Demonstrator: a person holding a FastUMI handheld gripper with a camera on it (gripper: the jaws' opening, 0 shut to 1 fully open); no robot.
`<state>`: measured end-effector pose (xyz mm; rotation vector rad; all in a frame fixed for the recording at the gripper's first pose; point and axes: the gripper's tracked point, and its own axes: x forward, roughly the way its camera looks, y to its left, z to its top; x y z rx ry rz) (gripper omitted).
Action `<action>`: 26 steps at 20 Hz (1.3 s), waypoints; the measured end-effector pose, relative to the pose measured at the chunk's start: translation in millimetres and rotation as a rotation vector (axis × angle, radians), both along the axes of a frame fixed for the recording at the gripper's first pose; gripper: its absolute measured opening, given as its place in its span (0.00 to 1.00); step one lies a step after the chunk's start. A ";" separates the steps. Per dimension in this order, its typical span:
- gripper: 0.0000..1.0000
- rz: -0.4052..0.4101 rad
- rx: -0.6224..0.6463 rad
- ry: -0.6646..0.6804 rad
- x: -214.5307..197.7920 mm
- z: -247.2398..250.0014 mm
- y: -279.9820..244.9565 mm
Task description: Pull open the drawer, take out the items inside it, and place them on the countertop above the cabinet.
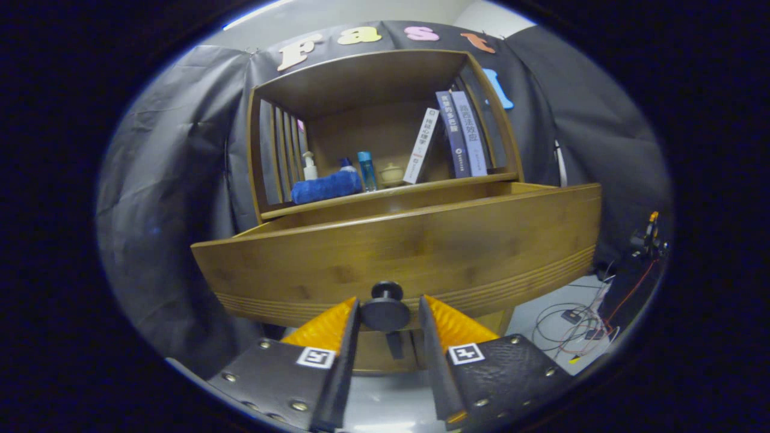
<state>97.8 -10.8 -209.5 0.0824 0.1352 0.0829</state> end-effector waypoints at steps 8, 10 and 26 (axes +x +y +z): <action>0.93 -0.048 0.006 -0.011 -10.2 49.7 -9.4; 0.98 -0.038 0.010 -0.012 -0.1 68.1 -9.4; 0.98 -0.010 -0.106 0.296 152.3 90.8 23.8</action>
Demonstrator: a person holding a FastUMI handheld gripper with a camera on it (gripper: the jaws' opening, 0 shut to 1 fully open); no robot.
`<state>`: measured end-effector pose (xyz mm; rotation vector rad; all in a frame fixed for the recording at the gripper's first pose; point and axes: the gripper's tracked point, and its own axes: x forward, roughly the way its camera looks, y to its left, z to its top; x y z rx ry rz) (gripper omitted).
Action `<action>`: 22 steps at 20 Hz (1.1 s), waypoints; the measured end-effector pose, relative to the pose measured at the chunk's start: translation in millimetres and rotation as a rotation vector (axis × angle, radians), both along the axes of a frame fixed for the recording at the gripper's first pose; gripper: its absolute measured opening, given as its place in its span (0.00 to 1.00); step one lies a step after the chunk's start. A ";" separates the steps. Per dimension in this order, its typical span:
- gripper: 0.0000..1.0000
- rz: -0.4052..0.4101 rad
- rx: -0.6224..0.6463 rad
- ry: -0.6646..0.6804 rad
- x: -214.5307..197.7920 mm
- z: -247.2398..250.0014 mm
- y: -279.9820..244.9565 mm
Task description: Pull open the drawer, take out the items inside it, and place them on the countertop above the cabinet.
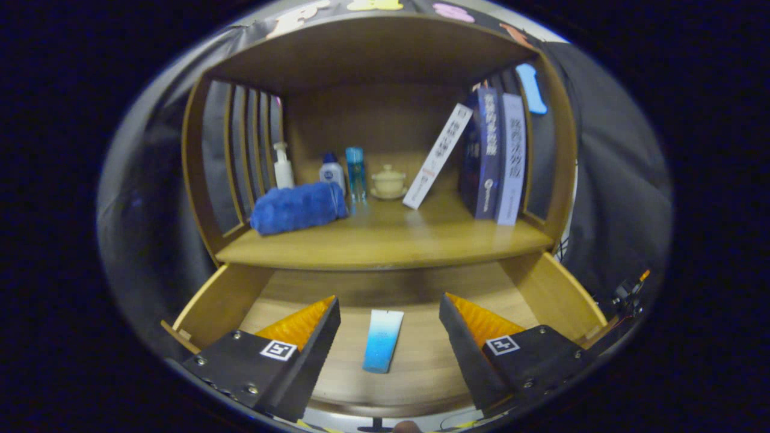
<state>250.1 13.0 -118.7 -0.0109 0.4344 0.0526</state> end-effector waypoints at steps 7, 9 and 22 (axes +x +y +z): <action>0.82 -0.077 0.043 0.598 -2.1 -103.0 -3.7; 0.72 -0.067 0.002 0.668 -9.1 -118.7 -7.3; 0.33 0.000 0.167 0.293 -1.0 -53.5 -1.9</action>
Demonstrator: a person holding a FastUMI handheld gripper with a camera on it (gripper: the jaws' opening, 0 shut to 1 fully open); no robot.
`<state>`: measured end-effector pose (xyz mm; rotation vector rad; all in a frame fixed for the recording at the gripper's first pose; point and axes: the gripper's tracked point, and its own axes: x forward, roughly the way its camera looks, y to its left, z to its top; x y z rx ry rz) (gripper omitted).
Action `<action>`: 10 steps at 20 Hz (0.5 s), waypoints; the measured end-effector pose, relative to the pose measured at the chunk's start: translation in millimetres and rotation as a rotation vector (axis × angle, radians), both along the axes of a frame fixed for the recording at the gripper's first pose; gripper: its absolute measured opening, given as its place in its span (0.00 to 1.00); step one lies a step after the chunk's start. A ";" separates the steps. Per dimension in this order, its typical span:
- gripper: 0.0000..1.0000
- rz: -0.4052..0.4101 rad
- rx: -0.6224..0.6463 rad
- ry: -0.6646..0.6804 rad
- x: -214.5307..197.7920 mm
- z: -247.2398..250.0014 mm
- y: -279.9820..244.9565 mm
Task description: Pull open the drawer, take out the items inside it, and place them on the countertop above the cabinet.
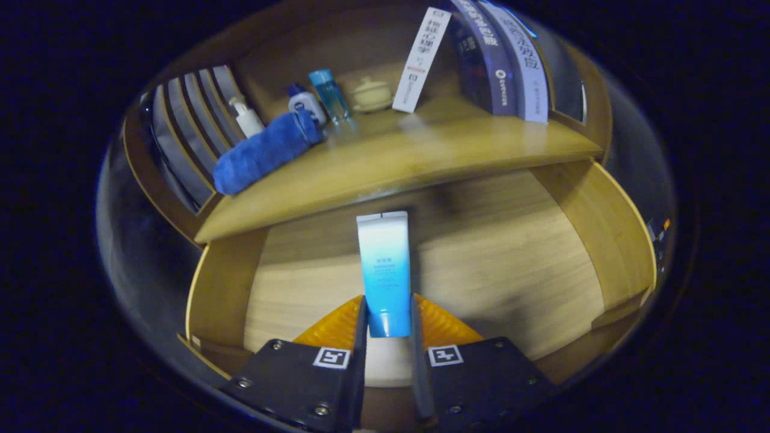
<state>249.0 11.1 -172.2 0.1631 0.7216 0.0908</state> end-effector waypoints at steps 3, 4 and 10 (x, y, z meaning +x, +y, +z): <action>0.33 0.024 0.048 -0.079 -8.7 26.9 2.3; 0.33 0.035 0.071 -0.102 -13.1 36.2 5.2; 0.33 0.068 0.128 -0.341 -21.3 112.7 5.9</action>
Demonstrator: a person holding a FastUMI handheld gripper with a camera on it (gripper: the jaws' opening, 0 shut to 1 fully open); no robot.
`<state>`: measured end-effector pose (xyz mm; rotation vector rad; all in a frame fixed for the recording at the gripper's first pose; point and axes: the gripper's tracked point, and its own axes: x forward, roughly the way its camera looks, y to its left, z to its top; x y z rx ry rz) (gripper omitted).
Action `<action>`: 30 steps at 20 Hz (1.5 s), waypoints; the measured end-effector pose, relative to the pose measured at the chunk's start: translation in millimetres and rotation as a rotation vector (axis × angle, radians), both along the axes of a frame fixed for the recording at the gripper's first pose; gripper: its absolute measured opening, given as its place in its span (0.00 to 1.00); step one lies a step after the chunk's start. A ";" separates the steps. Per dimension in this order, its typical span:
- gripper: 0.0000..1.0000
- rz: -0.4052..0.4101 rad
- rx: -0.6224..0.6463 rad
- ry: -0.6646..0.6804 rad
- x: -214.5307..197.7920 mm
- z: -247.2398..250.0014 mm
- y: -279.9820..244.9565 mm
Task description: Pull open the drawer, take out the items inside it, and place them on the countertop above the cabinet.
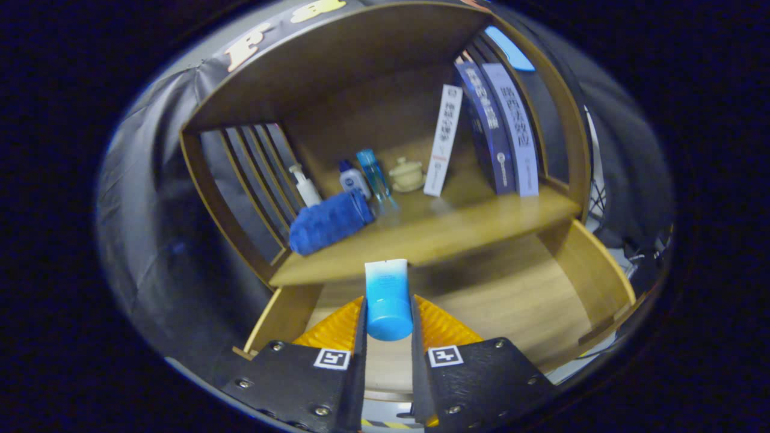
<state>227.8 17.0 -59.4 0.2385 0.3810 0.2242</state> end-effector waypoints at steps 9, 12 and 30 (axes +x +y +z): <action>0.33 -0.074 -0.069 -0.163 58.5 52.9 3.5; 0.33 -0.122 -0.060 -0.138 89.2 43.0 6.1; 0.91 -0.206 -0.060 -0.031 103.6 1.4 11.9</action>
